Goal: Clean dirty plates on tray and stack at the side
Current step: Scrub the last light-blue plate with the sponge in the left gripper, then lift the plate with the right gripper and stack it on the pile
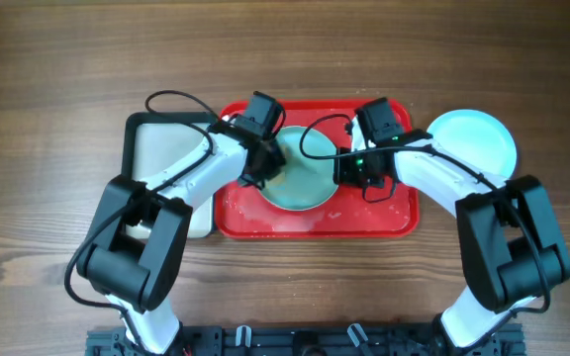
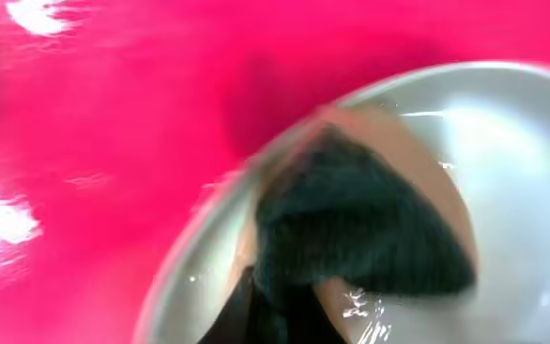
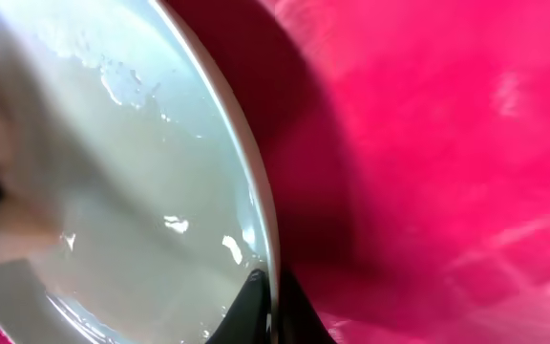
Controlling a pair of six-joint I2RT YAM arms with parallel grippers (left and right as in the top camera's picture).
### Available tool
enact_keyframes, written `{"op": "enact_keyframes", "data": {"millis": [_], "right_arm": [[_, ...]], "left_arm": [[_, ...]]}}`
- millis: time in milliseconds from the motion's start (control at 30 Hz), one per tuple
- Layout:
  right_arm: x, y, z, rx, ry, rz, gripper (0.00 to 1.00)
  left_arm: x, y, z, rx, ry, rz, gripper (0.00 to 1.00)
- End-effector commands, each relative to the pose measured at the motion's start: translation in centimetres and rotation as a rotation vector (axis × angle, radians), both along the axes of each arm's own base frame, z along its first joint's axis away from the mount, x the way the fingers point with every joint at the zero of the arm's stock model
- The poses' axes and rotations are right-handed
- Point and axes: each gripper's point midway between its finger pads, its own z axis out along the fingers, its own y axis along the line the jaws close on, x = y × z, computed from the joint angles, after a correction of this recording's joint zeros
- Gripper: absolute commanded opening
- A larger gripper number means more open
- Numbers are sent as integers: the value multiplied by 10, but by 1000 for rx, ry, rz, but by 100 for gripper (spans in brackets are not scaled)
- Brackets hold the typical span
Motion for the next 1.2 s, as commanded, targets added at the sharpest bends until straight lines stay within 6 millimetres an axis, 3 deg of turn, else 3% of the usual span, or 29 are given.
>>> {"op": "enact_keyframes", "data": {"millis": [0,100,167,300,367,433,467,533,600,733,800,867,933,1067,1100,1167], "right_arm": [[-9,-15,-22,-88,39,-3,4],[-8,-15,-21,-87,36,-3,4],[-8,-15,-21,-88,37,-2,4],[-7,-15,-21,-86,33,-2,4],[-8,-15,-21,-87,36,-2,4],[-8,-15,-21,-87,36,-2,4],[-8,-15,-21,-87,36,-2,4],[-8,-15,-21,-88,36,-1,4],[-8,-15,-21,-87,36,-1,4],[-9,-15,-21,-88,37,0,4],[-9,-15,-22,-92,27,32,4],[-6,-14,-21,-96,-9,93,4],[-1,-10,-18,-84,-41,120,4],[-2,-14,17,-143,-67,83,4],[0,-18,44,-219,-161,81,4],[1,-20,81,-307,-298,76,4]], "left_arm": [[-21,-45,-15,-150,73,-79,4],[-31,-57,-33,-124,90,-118,4],[-47,-59,-48,-102,152,-140,4],[-74,-84,-27,-278,221,-361,4],[-76,-57,-30,-175,250,-306,4],[-69,-3,-34,28,268,-161,4],[-64,24,-30,114,260,-111,4],[-56,52,-14,185,226,-50,4],[-46,62,11,181,160,2,4],[-42,52,84,25,-10,-22,4],[-49,75,118,10,-68,24,4],[-57,114,131,74,-83,62,4],[-62,155,119,212,-42,108,4],[-68,180,71,291,-18,160,4],[-69,183,54,292,-26,171,4],[-67,187,42,288,-46,188,5]]}}
